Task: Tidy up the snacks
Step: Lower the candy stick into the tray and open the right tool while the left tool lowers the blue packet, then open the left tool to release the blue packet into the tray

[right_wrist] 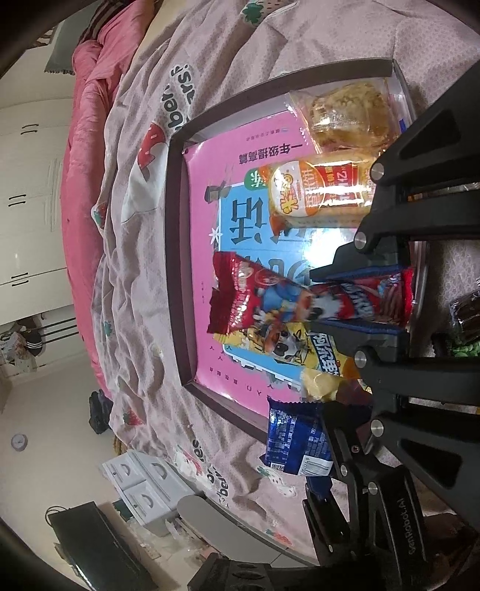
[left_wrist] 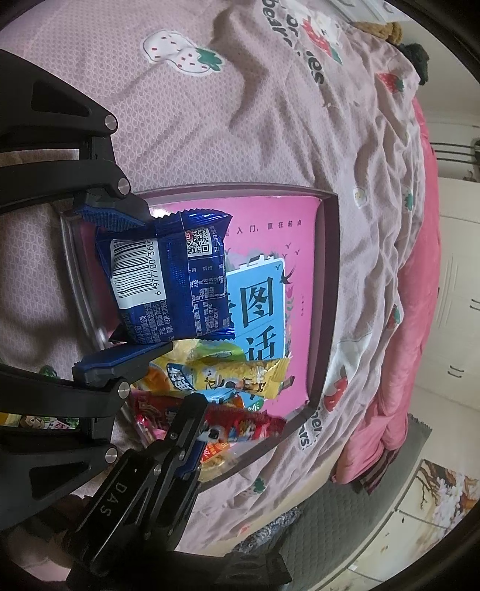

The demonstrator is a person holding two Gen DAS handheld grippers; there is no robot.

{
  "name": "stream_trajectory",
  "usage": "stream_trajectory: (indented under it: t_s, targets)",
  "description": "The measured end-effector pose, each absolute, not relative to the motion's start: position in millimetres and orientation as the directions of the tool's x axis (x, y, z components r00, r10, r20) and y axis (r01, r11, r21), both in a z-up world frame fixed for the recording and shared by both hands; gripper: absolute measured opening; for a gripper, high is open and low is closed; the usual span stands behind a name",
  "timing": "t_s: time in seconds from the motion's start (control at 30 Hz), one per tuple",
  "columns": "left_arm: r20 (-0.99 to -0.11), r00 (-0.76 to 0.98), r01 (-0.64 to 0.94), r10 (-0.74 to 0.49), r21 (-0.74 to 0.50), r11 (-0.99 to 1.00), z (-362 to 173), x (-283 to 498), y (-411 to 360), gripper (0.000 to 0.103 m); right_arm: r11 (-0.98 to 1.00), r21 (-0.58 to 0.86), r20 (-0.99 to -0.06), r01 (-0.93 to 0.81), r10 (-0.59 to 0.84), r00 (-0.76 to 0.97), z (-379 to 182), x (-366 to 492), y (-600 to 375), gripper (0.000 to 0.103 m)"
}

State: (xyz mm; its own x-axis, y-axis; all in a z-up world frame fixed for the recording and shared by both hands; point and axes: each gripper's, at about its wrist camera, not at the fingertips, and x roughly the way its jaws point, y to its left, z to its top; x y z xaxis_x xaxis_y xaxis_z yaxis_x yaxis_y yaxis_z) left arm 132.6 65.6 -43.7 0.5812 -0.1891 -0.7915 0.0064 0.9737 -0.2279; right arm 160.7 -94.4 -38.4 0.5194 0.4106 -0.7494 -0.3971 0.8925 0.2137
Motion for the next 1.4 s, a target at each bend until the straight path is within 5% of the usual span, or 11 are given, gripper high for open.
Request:
stream_trajectory:
  t_s: [0.1,1.23,1.4]
  targets:
    - [-0.791,0.581,0.007,-0.190,-0.228,0.974,-43.6,132.6,65.4,0.055,0.894,0.216,-0.750,-0.393,0.410,0.519,-38.3,160.1,-95.8,0.030]
    - [-0.792,0.584,0.004,-0.179,-0.218,0.976,-37.5,125.7,67.2,0.060,0.902,0.182,-0.739,-0.391,0.388,0.551,-23.7,146.9,-105.3,0.036]
    - [-0.792,0.586,0.001,-0.173,-0.213,0.977,-36.3,125.0,67.0,0.067,0.904,0.179,-0.733,-0.387,0.385,0.560,-20.6,145.2,-107.9,0.037]
